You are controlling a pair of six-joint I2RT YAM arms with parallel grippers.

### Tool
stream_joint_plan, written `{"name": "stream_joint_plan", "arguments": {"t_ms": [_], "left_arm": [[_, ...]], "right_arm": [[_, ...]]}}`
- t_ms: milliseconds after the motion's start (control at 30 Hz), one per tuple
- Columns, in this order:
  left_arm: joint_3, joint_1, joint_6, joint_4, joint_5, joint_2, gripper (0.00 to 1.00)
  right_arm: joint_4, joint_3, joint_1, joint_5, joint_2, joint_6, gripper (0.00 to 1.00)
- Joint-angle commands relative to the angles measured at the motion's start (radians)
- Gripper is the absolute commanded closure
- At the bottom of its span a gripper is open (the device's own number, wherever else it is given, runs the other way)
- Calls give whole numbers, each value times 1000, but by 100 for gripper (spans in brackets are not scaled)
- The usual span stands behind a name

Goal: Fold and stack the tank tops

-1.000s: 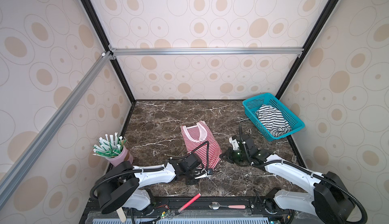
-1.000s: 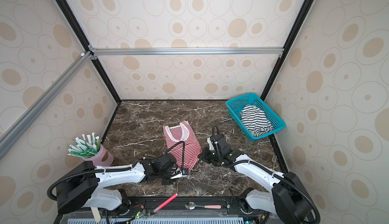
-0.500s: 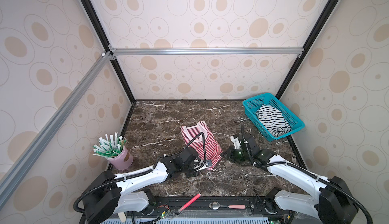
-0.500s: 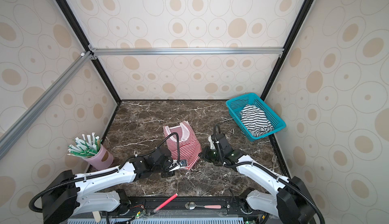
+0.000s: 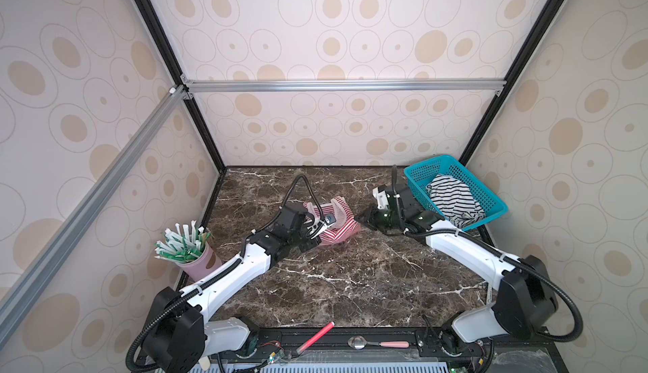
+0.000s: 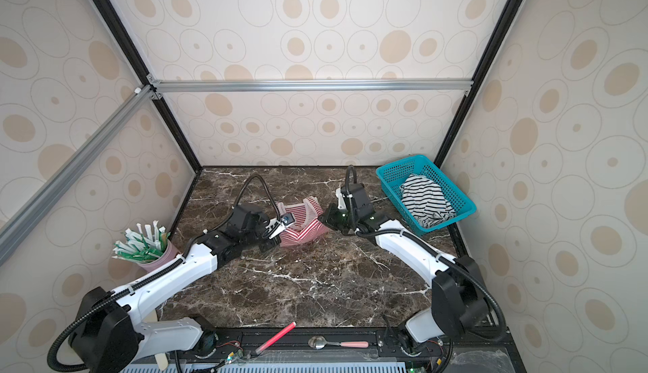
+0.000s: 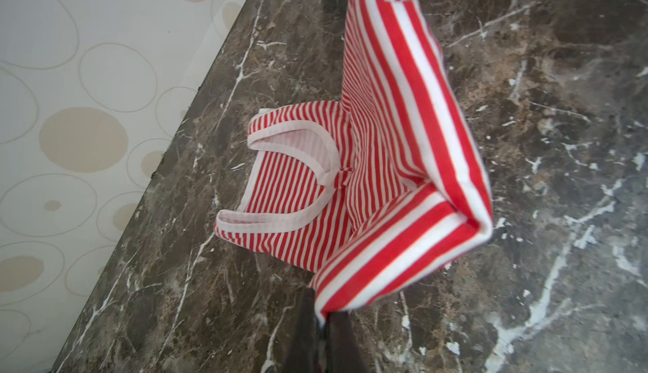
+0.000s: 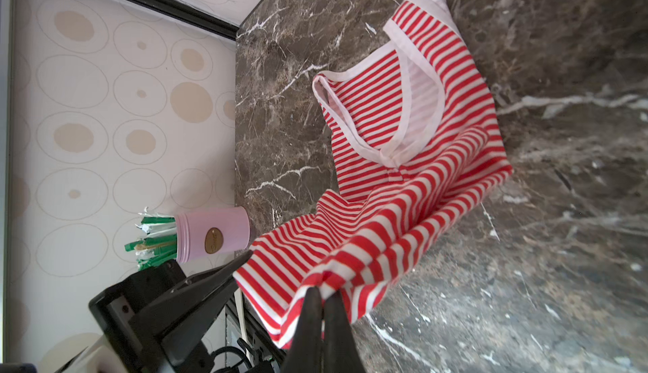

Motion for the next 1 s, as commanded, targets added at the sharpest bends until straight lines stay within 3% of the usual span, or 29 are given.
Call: {"name": "stream_joint_plan", "arguments": {"t_ms": [0, 467, 833, 900, 967], "left_arm": [[89, 52, 53, -1, 65, 50, 100], [429, 221, 68, 0, 139, 497, 100], [747, 269, 25, -27, 107, 800, 100], [800, 270, 12, -31, 74, 854, 100], [840, 271, -9, -23, 28, 897, 100]], "right_arm": [[13, 113, -17, -35, 80, -14, 100], [5, 462, -140, -100, 471, 28, 100], [-20, 821, -211, -174, 790, 45, 100], [-29, 908, -222, -192, 858, 54, 94], [-31, 981, -231, -206, 915, 59, 74]]}}
